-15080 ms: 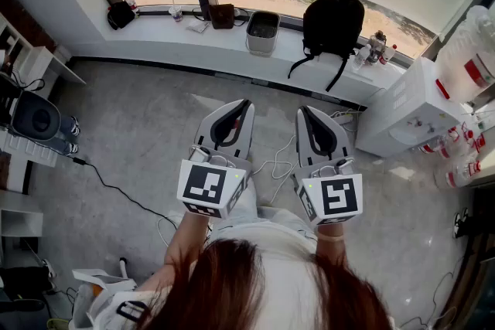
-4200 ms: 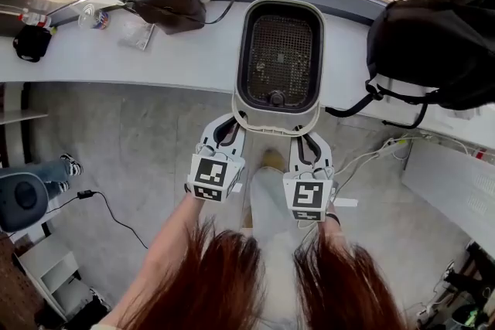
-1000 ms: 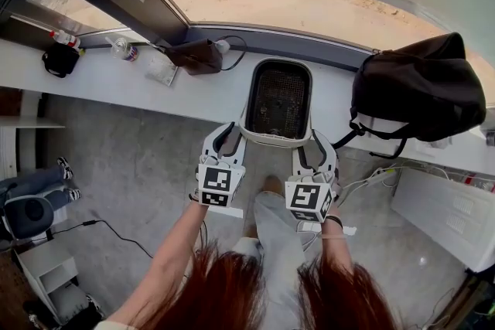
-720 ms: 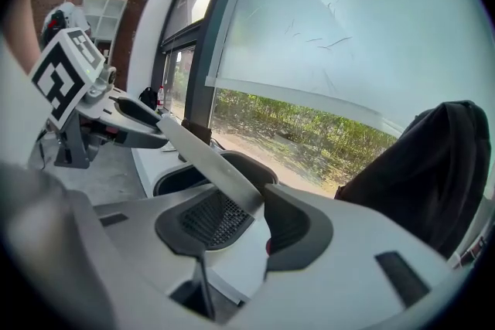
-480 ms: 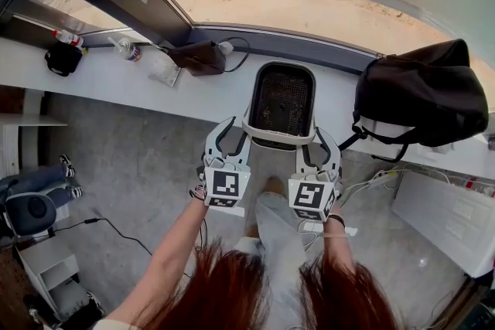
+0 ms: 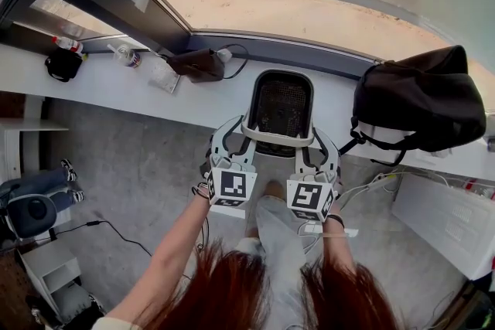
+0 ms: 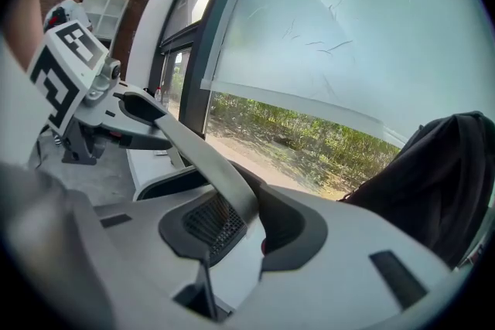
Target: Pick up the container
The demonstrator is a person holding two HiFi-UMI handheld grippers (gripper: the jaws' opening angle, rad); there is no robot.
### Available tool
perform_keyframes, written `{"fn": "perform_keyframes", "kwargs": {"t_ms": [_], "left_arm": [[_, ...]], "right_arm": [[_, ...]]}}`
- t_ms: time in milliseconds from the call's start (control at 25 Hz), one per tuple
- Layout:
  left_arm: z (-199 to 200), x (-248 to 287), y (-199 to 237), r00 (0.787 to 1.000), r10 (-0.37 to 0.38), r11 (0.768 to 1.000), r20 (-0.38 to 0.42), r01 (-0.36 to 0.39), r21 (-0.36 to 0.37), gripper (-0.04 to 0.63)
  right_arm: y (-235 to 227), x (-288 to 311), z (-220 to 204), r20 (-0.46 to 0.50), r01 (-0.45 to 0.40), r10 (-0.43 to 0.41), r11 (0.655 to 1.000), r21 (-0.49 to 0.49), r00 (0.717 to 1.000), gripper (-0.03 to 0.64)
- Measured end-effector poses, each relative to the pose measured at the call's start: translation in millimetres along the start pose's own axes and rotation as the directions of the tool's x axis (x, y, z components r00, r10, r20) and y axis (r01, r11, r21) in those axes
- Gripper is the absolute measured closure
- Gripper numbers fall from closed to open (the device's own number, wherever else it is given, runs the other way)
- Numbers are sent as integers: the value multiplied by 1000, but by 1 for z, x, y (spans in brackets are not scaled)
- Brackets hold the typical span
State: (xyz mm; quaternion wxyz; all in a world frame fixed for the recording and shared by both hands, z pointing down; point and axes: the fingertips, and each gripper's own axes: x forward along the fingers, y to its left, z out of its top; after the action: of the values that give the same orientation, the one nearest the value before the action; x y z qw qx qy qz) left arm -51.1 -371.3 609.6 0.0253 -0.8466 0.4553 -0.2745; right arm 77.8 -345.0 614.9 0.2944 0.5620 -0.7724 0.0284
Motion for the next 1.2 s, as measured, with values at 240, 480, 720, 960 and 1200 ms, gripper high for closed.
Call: {"fn": "perform_keyframes", "kwargs": {"t_ms": [240, 480, 720, 960, 1200], "left_arm": [[9, 8, 6, 1000, 24, 1000, 6, -24, -1, 472], [14, 15, 10, 999, 31, 999, -10, -32, -20, 479], [19, 17, 16, 999, 41, 998, -16, -42, -54, 484], [22, 20, 18, 999, 47, 995, -24, -49, -86, 488], [23, 10, 14, 999, 45, 995, -21, -46, -87, 488]], "right_arm": [[-8, 6, 6, -1, 9, -9, 1000, 8, 1000, 505], [-15, 11, 8, -6, 17, -17, 1000, 1, 1000, 515], [-20, 15, 16, -3, 23, -23, 1000, 7, 1000, 523], [-22, 17, 17, -4, 19, -19, 1000, 25, 1000, 530], [-19, 6, 16, -9, 18, -17, 1000, 22, 1000, 531]]}}
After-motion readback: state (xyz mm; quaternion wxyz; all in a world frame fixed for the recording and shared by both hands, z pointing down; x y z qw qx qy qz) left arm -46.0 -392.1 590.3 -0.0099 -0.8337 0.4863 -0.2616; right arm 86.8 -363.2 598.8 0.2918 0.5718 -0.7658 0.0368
